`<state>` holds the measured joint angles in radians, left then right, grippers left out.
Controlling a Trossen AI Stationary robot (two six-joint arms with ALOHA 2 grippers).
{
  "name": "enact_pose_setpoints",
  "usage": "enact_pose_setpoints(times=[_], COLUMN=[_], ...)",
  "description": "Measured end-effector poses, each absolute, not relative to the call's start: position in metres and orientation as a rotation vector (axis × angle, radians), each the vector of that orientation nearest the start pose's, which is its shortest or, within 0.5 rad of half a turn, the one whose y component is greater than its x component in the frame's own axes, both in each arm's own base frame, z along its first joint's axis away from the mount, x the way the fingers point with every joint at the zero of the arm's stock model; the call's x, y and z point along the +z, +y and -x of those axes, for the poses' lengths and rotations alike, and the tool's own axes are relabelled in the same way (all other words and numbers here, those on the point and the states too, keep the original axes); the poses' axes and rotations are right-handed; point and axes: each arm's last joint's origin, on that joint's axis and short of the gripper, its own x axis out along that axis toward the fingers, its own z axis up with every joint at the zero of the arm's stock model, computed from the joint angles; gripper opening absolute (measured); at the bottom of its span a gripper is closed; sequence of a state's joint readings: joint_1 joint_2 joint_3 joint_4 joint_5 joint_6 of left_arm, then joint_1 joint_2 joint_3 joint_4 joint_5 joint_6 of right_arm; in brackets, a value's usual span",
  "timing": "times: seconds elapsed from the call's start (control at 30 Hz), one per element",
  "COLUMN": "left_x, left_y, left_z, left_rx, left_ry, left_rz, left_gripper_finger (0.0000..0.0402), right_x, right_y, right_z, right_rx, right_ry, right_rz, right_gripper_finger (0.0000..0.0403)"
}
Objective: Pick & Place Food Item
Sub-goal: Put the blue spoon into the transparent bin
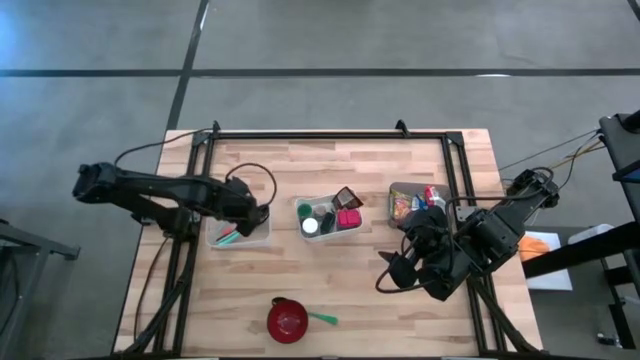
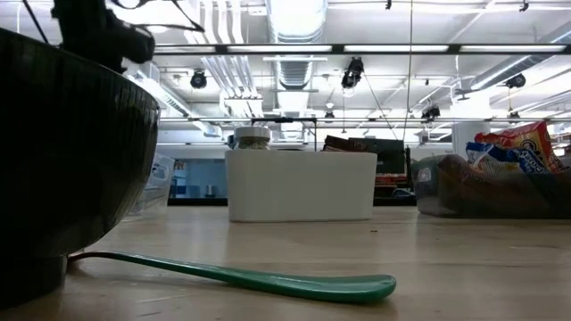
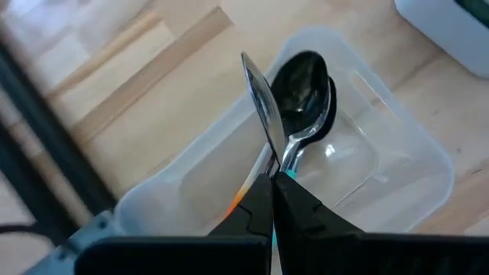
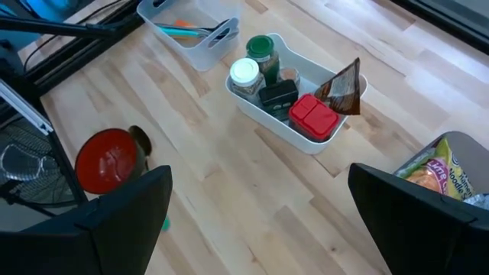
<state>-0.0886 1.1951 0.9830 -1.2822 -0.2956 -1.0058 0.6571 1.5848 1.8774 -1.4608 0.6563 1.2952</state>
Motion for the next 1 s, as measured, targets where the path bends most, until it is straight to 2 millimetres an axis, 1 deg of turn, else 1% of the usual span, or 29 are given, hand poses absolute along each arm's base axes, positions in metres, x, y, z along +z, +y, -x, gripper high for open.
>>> enact_pose_setpoints(times=[0.23,0.37,0.47,0.67,1.0], left_x=[0.223,0.208,0.201,0.190,0.177], left_y=[-0.008,-0.006,-0.003,0.006,0.011], left_z=[-0.181,-0.181,-0.181,-0.176,-0.174], left_rx=[0.779,0.723,0.683,0.679,0.660], left_ry=[1.252,1.263,1.281,1.333,1.319], left_rz=[0.510,0.529,0.536,0.547,0.573], left_gripper_finger=[0.0000,0.0000,0.0000,0.0000,0.0000], right_x=[0.412,0.412,0.411,0.407,0.401], right_y=[0.155,0.155,0.155,0.156,0.157], right_z=[-0.230,-0.230,-0.230,-0.231,-0.232], right_rx=[-0.566,-0.569,-0.575,-0.590,-0.624], right_ry=[0.721,0.719,0.716,0.718,0.716], right_rz=[-0.524,-0.530,-0.542,-0.550,-0.591], right_gripper_finger=[0.0394,0.0394,0.0394,0.0394,0.0394])
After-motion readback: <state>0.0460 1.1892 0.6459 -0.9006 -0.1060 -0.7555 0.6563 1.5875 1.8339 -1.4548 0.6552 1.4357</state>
